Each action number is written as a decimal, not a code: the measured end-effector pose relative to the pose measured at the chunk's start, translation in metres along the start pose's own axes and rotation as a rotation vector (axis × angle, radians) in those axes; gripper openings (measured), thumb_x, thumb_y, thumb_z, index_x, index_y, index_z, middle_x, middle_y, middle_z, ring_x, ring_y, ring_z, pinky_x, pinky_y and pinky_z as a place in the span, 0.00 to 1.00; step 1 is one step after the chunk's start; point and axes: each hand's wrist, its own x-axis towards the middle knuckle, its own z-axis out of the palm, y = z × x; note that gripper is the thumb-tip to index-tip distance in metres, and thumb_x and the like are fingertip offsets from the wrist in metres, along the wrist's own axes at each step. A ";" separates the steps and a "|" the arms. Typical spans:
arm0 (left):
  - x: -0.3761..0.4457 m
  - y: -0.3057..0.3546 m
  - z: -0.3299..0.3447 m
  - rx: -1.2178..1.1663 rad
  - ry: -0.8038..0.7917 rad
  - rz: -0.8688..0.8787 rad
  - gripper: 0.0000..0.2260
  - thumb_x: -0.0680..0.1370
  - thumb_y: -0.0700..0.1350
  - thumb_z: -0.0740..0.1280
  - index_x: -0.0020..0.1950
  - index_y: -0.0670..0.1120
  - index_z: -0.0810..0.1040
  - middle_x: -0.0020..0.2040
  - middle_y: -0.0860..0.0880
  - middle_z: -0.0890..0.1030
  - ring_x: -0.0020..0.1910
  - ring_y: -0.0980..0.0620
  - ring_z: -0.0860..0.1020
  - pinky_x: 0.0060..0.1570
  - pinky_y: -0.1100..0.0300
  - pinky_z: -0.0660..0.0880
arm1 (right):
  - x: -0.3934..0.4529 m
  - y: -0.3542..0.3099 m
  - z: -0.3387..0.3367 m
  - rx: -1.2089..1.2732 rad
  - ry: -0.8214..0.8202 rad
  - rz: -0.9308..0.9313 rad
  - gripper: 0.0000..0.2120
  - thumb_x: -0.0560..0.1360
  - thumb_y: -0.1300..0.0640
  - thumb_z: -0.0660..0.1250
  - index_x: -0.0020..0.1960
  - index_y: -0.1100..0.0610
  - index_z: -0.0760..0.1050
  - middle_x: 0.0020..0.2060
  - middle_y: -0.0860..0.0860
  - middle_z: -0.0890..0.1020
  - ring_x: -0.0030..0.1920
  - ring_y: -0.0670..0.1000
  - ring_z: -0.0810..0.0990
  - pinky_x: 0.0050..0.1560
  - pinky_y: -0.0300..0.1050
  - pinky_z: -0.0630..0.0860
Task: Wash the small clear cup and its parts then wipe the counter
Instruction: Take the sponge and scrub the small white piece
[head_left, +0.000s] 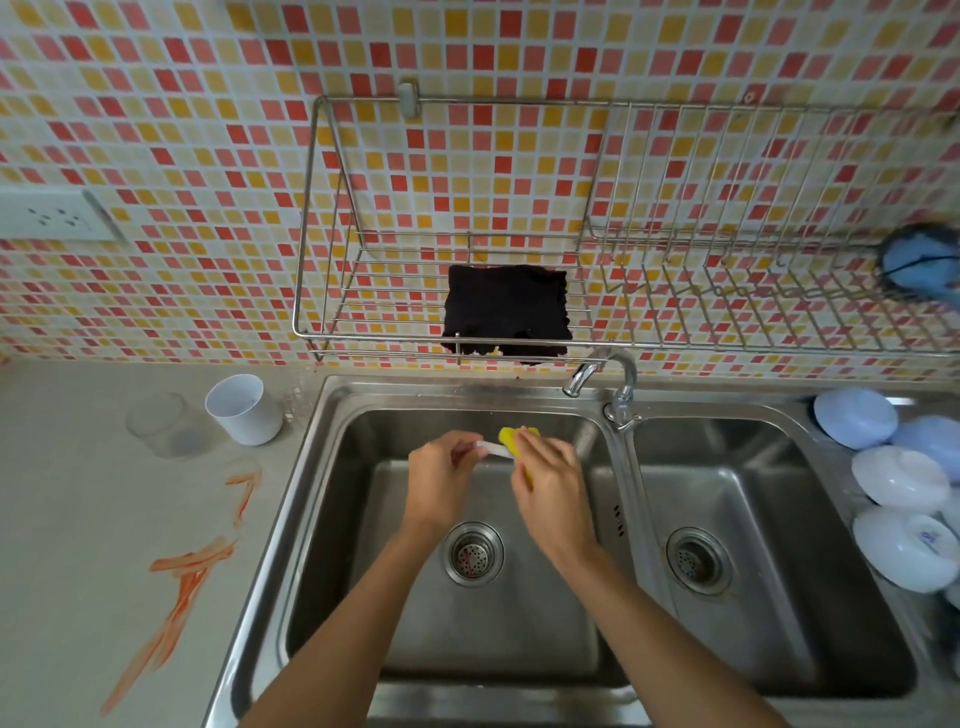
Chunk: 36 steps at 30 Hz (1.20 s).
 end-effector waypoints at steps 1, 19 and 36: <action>0.000 0.002 0.001 -0.004 -0.006 0.011 0.06 0.75 0.42 0.72 0.50 0.42 0.83 0.43 0.50 0.85 0.40 0.58 0.80 0.41 0.79 0.69 | -0.001 -0.008 0.000 -0.011 0.002 -0.045 0.17 0.75 0.60 0.63 0.62 0.61 0.79 0.59 0.53 0.82 0.54 0.55 0.77 0.57 0.49 0.77; 0.000 0.009 0.005 -0.199 0.045 -0.152 0.05 0.76 0.45 0.71 0.46 0.43 0.82 0.37 0.55 0.83 0.36 0.65 0.80 0.38 0.74 0.73 | -0.011 -0.017 -0.005 0.049 0.089 -0.100 0.20 0.73 0.64 0.70 0.64 0.60 0.78 0.62 0.53 0.80 0.59 0.53 0.74 0.62 0.46 0.73; 0.006 0.010 0.008 -0.243 0.004 -0.349 0.17 0.75 0.56 0.68 0.33 0.47 0.82 0.33 0.49 0.84 0.35 0.52 0.80 0.47 0.54 0.78 | 0.003 0.019 -0.005 -0.067 0.040 -0.066 0.24 0.68 0.62 0.76 0.63 0.55 0.78 0.61 0.51 0.80 0.56 0.54 0.75 0.57 0.50 0.77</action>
